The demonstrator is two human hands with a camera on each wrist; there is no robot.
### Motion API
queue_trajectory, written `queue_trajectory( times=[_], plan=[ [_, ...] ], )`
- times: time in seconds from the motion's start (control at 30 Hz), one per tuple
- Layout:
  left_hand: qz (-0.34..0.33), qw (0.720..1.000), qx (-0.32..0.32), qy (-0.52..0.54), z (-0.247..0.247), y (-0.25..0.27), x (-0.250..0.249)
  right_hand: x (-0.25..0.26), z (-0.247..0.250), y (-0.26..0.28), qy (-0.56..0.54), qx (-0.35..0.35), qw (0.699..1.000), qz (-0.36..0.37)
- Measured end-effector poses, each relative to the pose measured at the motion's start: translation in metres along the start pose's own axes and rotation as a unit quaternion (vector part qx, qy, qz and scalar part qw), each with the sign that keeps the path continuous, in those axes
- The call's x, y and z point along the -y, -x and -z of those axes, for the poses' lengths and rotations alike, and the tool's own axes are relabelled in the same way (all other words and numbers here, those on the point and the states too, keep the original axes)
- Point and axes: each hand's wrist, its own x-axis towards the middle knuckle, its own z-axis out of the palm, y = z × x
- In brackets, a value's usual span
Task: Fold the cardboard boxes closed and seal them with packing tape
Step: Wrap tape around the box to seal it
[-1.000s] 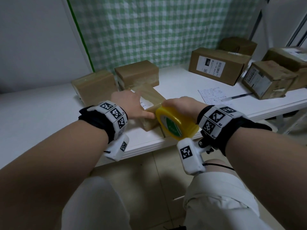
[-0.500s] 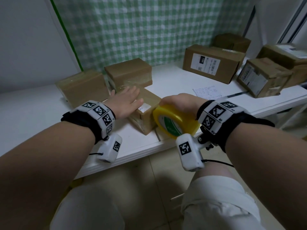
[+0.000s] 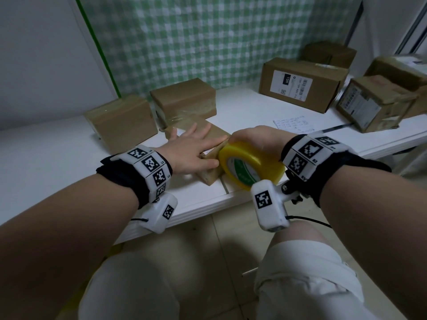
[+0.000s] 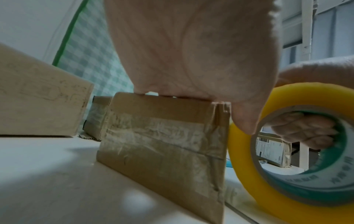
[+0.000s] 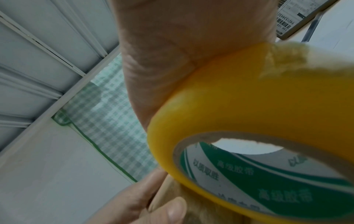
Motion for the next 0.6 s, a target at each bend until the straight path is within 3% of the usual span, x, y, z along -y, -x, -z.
queue_trajectory(
  times=[0.13,0.43,0.6],
  plan=[
    [0.006,1.000,-0.009,0.004,-0.004,-0.001,0.001,-0.003,0.001,-0.005,-0.001,-0.002,1.000,0.016],
    [0.004,0.990,-0.047,0.132,-0.002,0.000,-0.001,-0.020,0.006,-0.016,-0.053,-0.056,0.997,0.013],
    [-0.048,0.973,-0.117,0.194,0.016,0.005,0.010,-0.007,0.015,-0.011,-0.152,-0.073,0.984,0.062]
  ],
)
